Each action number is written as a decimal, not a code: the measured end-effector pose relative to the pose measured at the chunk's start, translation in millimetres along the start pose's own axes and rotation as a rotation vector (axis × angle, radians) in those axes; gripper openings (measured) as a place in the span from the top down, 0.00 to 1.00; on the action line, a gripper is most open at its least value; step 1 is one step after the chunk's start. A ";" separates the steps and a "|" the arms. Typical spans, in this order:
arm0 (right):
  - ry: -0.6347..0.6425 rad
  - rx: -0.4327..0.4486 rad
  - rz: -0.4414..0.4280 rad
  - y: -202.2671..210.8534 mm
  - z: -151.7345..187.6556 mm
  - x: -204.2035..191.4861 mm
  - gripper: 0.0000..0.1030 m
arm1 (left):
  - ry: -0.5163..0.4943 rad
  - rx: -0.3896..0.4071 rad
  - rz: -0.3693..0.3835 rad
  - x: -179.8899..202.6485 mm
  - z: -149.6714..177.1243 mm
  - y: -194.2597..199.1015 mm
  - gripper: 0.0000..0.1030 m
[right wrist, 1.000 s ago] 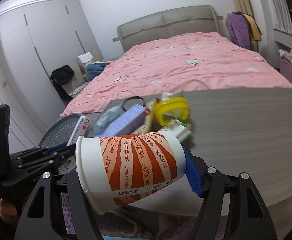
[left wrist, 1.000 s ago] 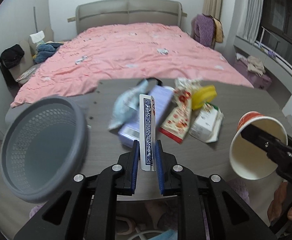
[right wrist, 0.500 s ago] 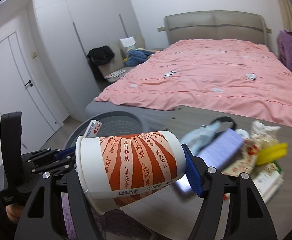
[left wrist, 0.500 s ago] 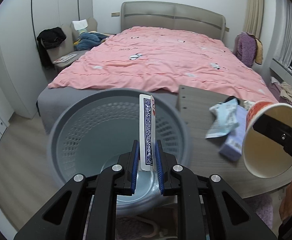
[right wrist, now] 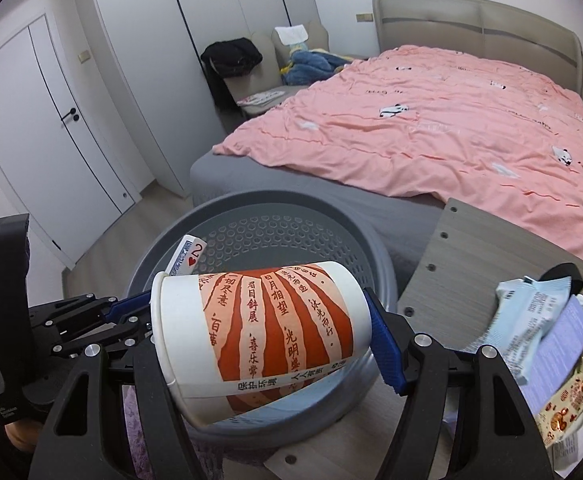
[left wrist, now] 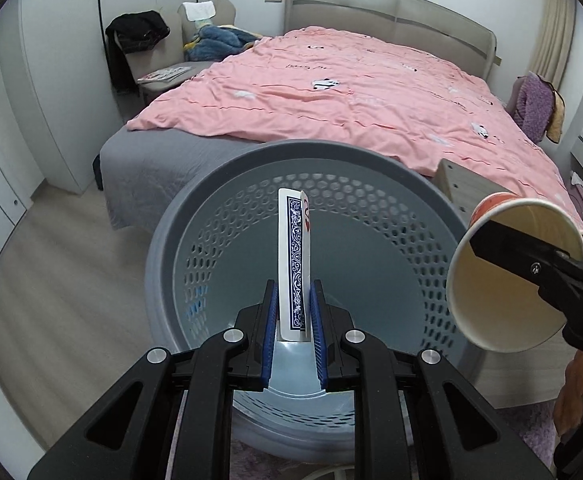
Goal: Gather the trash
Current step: 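Carry the card and cup over the grey basket and open both grippers, then withdraw both grippers from the basket back toward the table, then grasp the white-green carton with the right gripper and lift it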
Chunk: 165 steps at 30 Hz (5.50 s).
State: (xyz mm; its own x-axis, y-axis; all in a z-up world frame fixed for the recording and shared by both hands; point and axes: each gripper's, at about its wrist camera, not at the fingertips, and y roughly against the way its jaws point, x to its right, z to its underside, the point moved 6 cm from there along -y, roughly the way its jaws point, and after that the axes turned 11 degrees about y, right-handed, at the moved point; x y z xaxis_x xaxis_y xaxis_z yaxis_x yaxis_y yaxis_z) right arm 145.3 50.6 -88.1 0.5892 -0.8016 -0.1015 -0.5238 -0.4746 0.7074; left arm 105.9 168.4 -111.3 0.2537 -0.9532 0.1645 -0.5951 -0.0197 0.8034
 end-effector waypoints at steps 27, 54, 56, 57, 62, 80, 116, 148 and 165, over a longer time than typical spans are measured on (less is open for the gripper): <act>0.010 -0.017 0.027 -9.8 -3.0 -5.3 0.18 | 0.063 0.020 -0.051 -26.3 -5.1 -3.5 0.47; -0.024 0.002 0.034 8.6 12.0 0.7 0.18 | 0.056 0.055 -0.085 -25.8 1.9 15.7 0.31; -0.031 0.002 0.033 11.4 13.8 1.4 0.18 | 0.055 0.054 -0.082 -24.4 3.3 17.1 0.30; -0.034 0.004 0.033 13.6 15.4 2.3 0.18 | 0.053 0.055 -0.081 -23.0 4.4 17.9 0.30; -0.050 0.009 0.048 24.2 24.2 7.6 0.18 | 0.040 0.053 -0.071 -15.6 8.3 20.6 0.30; -0.201 0.028 0.211 94.3 87.2 69.5 0.16 | -0.068 0.036 0.037 58.6 27.2 21.8 0.28; -0.483 -0.106 0.587 113.8 171.1 195.5 0.13 | -0.237 -0.027 0.150 160.1 37.7 2.6 0.28; -0.529 -0.137 0.667 126.8 180.7 218.2 0.13 | -0.242 -0.029 0.155 163.2 41.2 3.4 0.28; -0.558 -0.115 0.625 132.8 189.1 236.5 0.30 | -0.258 -0.037 0.171 176.5 38.6 -0.5 0.28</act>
State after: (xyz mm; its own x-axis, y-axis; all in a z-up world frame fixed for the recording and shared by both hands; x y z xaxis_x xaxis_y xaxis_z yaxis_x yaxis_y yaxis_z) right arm 98.7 -270.8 -150.5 -0.1940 -0.9807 0.0231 -0.5690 0.1316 0.8117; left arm 121.6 -11.5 -104.8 -0.0529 -0.9869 0.1524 -0.5832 0.1545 0.7975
